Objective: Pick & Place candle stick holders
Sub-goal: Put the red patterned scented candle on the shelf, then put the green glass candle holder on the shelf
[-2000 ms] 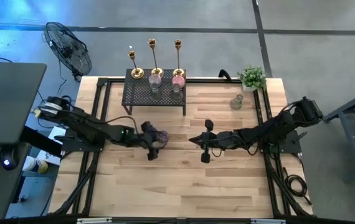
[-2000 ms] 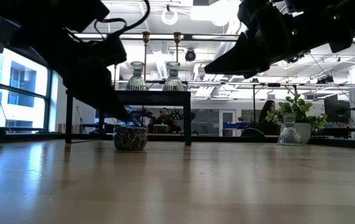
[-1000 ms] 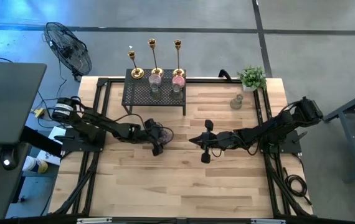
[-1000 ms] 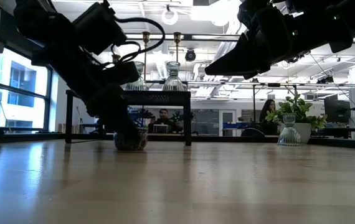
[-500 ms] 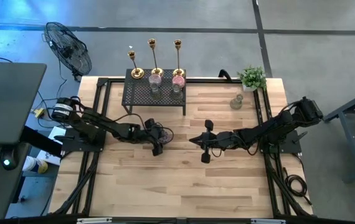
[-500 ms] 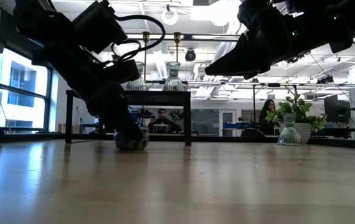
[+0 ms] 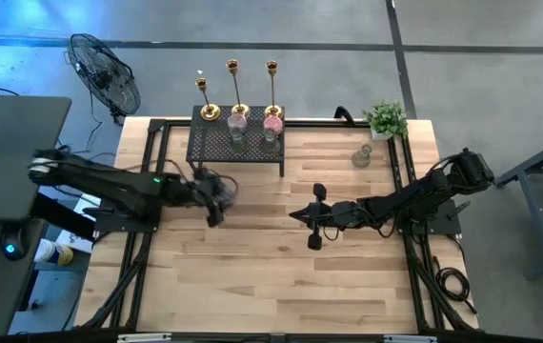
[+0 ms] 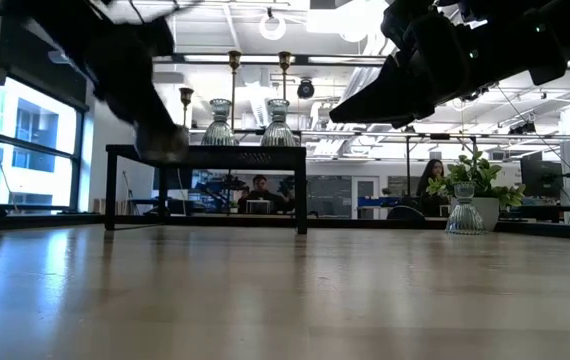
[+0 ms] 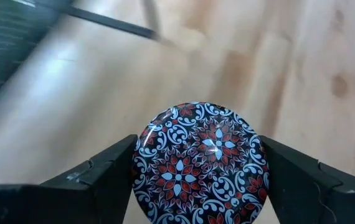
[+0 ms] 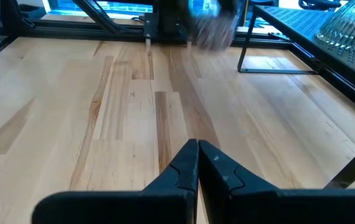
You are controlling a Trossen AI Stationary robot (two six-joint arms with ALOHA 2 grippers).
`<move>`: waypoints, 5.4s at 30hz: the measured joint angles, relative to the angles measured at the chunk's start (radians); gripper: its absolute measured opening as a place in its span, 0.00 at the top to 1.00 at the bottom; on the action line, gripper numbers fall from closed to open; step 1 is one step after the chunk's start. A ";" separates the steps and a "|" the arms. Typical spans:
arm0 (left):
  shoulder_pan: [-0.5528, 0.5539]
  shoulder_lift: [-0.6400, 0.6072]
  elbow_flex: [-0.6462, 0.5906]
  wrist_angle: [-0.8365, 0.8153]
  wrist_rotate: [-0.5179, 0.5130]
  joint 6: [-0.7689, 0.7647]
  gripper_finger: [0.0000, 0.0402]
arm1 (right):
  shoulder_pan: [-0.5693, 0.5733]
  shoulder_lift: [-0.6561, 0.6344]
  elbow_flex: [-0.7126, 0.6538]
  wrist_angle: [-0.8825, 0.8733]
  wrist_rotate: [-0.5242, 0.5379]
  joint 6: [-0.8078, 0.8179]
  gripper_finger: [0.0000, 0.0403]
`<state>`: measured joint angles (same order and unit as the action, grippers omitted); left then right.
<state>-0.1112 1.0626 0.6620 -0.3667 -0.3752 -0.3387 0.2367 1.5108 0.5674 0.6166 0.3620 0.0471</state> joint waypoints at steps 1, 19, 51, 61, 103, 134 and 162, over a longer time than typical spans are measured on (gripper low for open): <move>0.000 -0.047 0.021 -0.065 -0.035 -0.013 0.28 | 0.000 0.000 0.000 0.000 -0.001 0.000 0.99; 0.651 -0.074 0.201 -0.149 0.062 0.211 0.28 | 0.000 0.000 0.000 0.001 -0.002 0.000 1.00; 0.903 0.116 0.201 0.028 0.177 0.258 0.25 | 0.000 0.000 0.000 0.001 -0.002 0.000 1.00; 0.903 0.127 0.201 0.052 0.152 0.260 0.24 | 0.000 0.000 0.000 0.001 -0.002 0.000 1.00; 0.903 0.144 0.199 0.015 0.230 0.290 0.03 | 0.000 0.000 0.000 0.001 -0.013 0.001 1.00; 0.305 -0.410 -0.055 -0.023 0.334 0.259 0.80 | 0.016 -0.168 0.000 -0.353 0.138 0.163 1.00; 0.052 -0.410 -0.389 0.603 0.145 0.335 0.98 | -0.556 -0.615 -0.419 -0.701 0.428 0.857 0.44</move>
<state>-0.0593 0.6521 0.2726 0.2367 -0.2298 -0.0036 -0.3192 0.8963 0.1482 -0.0847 0.7902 0.9037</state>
